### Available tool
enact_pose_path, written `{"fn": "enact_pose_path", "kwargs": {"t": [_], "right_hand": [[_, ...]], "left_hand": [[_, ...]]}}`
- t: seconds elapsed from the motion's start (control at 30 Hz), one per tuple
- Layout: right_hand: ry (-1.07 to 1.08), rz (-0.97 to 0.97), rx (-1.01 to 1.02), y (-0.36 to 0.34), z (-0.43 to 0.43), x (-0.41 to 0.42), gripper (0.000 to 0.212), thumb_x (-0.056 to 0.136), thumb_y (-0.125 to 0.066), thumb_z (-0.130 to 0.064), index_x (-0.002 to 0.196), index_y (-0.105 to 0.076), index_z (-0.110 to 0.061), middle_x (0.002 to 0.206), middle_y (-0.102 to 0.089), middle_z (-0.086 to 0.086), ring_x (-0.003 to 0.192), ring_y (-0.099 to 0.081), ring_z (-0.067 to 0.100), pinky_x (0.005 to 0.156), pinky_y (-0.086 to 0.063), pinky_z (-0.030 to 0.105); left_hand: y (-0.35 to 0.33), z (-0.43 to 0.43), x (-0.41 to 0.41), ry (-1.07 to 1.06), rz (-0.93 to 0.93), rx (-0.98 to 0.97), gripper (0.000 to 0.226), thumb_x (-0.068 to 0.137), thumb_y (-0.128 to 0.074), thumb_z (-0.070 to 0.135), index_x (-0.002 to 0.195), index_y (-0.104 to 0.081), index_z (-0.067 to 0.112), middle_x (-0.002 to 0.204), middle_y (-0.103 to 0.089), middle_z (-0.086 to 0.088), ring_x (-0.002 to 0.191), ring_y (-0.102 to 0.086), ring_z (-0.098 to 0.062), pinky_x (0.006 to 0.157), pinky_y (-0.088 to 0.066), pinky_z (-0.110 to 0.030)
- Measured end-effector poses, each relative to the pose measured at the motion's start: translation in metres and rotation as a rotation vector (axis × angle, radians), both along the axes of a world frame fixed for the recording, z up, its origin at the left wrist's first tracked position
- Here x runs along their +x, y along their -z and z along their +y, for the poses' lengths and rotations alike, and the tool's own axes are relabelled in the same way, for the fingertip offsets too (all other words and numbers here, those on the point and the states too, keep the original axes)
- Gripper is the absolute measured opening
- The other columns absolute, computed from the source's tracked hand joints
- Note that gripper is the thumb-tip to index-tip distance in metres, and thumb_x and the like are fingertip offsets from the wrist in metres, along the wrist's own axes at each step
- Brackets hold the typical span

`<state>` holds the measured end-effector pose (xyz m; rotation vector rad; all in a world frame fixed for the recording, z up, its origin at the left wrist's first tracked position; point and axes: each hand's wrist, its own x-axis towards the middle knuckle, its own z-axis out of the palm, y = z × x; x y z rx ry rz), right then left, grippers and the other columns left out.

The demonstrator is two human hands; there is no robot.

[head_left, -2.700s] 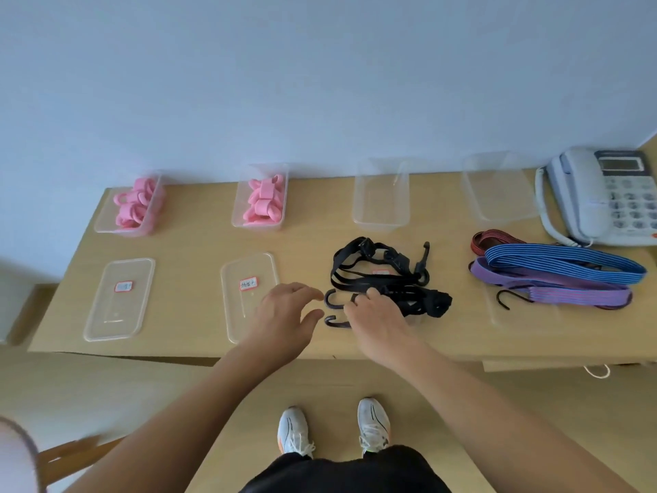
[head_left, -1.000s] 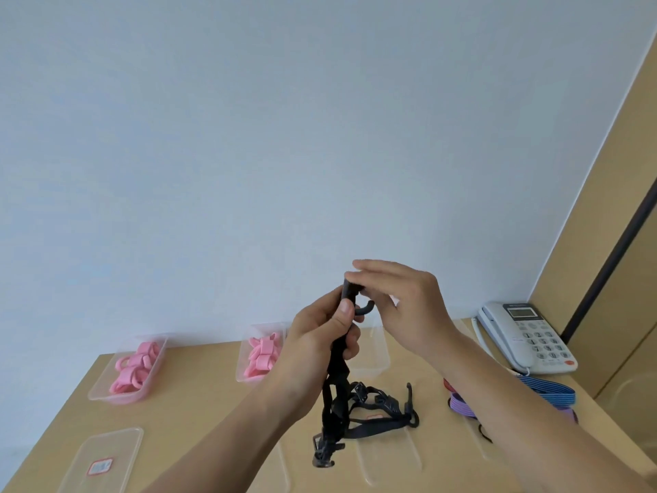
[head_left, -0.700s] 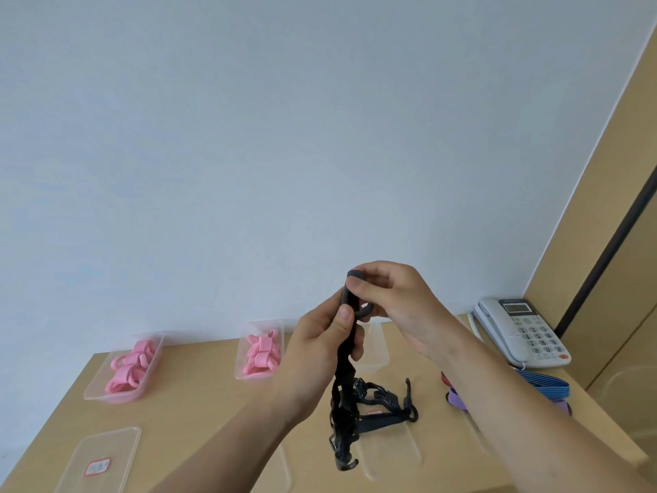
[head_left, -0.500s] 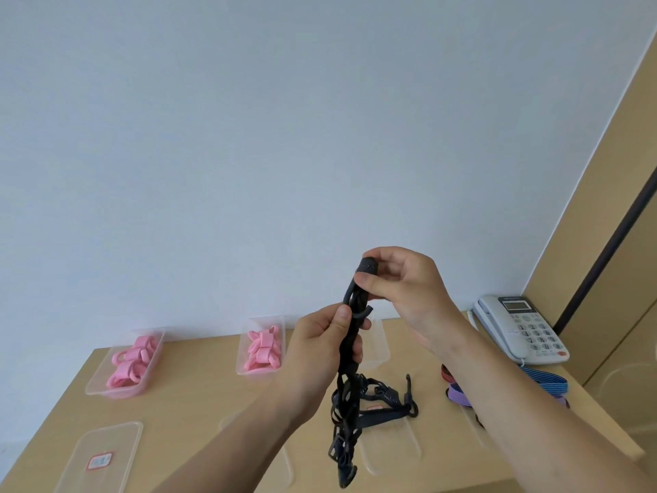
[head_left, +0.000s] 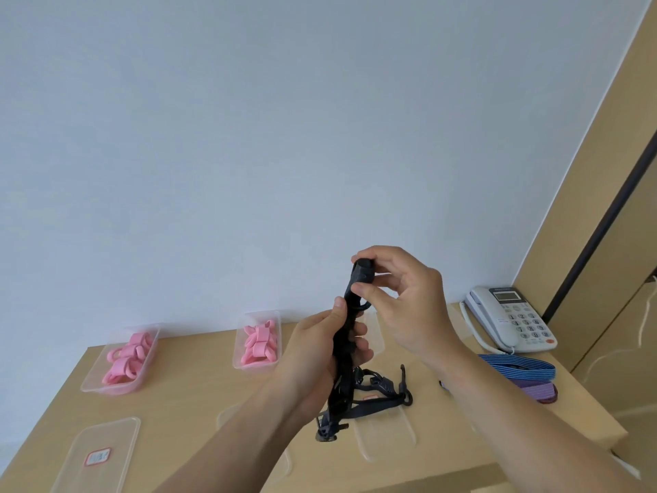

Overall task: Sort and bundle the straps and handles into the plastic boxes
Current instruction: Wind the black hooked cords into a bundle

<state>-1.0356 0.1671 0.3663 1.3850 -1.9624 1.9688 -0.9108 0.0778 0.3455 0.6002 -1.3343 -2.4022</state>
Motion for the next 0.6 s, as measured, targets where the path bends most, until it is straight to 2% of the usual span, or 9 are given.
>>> {"fn": "enact_pose_path", "kwargs": {"t": [0.07,0.13,0.2,0.3,0.37,0.43,0.47,0.53,0.6], "right_hand": [[0.029,0.001,-0.011,0.009,0.002,0.006,0.038,0.078,-0.080,0.004,0.106,-0.074,-0.020,0.100,-0.076,-0.008,0.096,-0.074,0.014,0.085,-0.060,0.029],[0.026,0.003,-0.032,0.016,0.005,0.013,0.038,0.076,-0.083,0.005,0.105,-0.077,-0.019,0.102,-0.077,-0.011,0.096,-0.075,0.010,0.088,-0.059,0.028],[0.016,0.115,-0.060,0.023,0.007,0.016,0.027,0.076,-0.085,-0.001,0.100,-0.079,-0.011,0.104,-0.078,-0.007,0.099,-0.074,0.008,0.091,-0.058,0.027],[-0.049,0.179,-0.044,0.027,0.013,0.018,0.013,0.082,-0.080,-0.011,0.094,-0.081,-0.007,0.103,-0.079,-0.001,0.103,-0.074,0.010,0.094,-0.057,0.032],[-0.115,0.058,0.039,0.027,0.017,0.019,0.012,0.084,-0.079,-0.016,0.095,-0.082,-0.014,0.102,-0.079,-0.006,0.106,-0.072,0.012,0.098,-0.055,0.038],[-0.104,-0.028,0.121,0.027,0.020,0.018,0.026,0.078,-0.083,-0.030,0.104,-0.080,-0.026,0.111,-0.076,-0.012,0.113,-0.068,0.013,0.100,-0.053,0.039],[-0.080,-0.033,0.171,0.027,0.021,0.017,0.041,0.073,-0.084,-0.039,0.112,-0.075,-0.034,0.122,-0.071,-0.016,0.121,-0.062,0.010,0.103,-0.050,0.037],[-0.110,-0.086,0.315,0.025,0.022,0.013,0.073,0.064,-0.085,-0.051,0.132,-0.061,-0.043,0.142,-0.055,-0.022,0.133,-0.048,0.000,0.108,-0.045,0.031],[-0.224,-0.190,0.453,0.021,0.022,0.008,0.093,0.059,-0.085,-0.057,0.143,-0.050,-0.039,0.144,-0.052,-0.022,0.133,-0.047,-0.004,0.110,-0.045,0.033]], "left_hand": [[-0.002,0.003,0.000,0.007,-0.021,0.031,0.045,0.109,-0.051,0.038,0.117,-0.074,0.001,0.090,-0.068,-0.012,0.075,-0.066,-0.023,0.081,-0.064,-0.038],[-0.003,0.003,-0.001,0.015,-0.044,0.064,0.047,0.109,-0.048,0.041,0.121,-0.074,0.005,0.111,-0.073,-0.018,0.099,-0.073,-0.030,0.098,-0.060,-0.045],[-0.005,0.002,-0.001,0.019,-0.034,0.127,0.045,0.110,-0.046,0.039,0.124,-0.074,0.006,0.126,-0.073,-0.018,0.119,-0.071,-0.033,0.109,-0.052,-0.051],[-0.005,0.001,-0.001,-0.011,0.000,0.178,0.042,0.110,-0.048,0.031,0.121,-0.073,-0.001,0.118,-0.073,-0.015,0.118,-0.072,-0.029,0.109,-0.052,-0.050],[-0.004,0.000,-0.001,-0.045,0.016,0.151,0.040,0.110,-0.050,0.022,0.095,-0.081,0.001,0.099,-0.073,-0.015,0.101,-0.075,-0.030,0.102,-0.056,-0.052],[-0.003,-0.002,-0.001,-0.084,0.030,0.130,0.045,0.109,-0.051,0.017,0.078,-0.082,0.004,0.084,-0.073,-0.012,0.085,-0.073,-0.030,0.087,-0.061,-0.049],[-0.004,-0.002,0.000,-0.097,0.026,0.109,0.043,0.109,-0.051,0.016,0.082,-0.081,0.002,0.083,-0.073,-0.012,0.081,-0.073,-0.030,0.080,-0.062,-0.046],[-0.004,-0.002,0.000,-0.090,0.015,0.057,0.038,0.109,-0.050,0.018,0.091,-0.079,0.000,0.086,-0.072,-0.011,0.075,-0.071,-0.027,0.078,-0.056,-0.042],[-0.005,0.001,0.000,-0.068,-0.022,0.019,0.036,0.109,-0.049,0.021,0.096,-0.078,0.003,0.089,-0.068,-0.009,0.072,-0.064,-0.021,0.079,-0.049,-0.040]]}}
